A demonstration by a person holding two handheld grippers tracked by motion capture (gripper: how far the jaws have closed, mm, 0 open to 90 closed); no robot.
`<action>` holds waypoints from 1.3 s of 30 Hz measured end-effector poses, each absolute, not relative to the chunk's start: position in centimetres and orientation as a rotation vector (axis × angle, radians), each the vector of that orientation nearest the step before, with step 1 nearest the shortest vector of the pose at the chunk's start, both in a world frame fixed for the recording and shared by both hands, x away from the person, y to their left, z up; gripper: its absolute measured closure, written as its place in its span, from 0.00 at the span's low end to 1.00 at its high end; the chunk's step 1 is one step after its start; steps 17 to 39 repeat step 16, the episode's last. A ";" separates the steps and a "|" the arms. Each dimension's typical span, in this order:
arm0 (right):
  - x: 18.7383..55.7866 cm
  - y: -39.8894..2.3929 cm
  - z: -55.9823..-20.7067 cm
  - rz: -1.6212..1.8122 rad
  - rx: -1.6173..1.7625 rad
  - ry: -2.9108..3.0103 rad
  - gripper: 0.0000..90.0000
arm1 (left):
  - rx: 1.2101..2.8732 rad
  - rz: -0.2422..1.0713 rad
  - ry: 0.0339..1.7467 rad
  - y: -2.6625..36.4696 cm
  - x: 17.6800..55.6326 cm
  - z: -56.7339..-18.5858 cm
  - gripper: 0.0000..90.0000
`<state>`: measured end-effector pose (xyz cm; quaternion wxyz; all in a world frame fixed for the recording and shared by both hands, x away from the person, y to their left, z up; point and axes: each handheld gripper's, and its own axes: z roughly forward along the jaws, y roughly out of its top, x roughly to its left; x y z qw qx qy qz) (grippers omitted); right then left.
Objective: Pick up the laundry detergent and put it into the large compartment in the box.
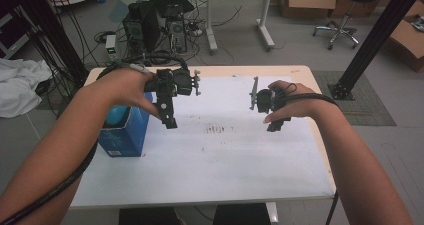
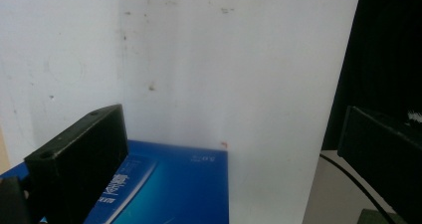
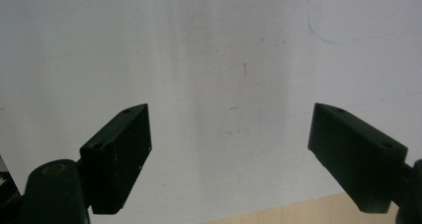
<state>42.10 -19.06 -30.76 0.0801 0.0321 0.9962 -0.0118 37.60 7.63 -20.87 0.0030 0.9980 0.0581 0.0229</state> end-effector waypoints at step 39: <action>42.2 -19.1 -30.9 -0.036 0.098 2.975 0.19 | 3.129 0.058 0.134 6.9 37.2 -21.1 0.00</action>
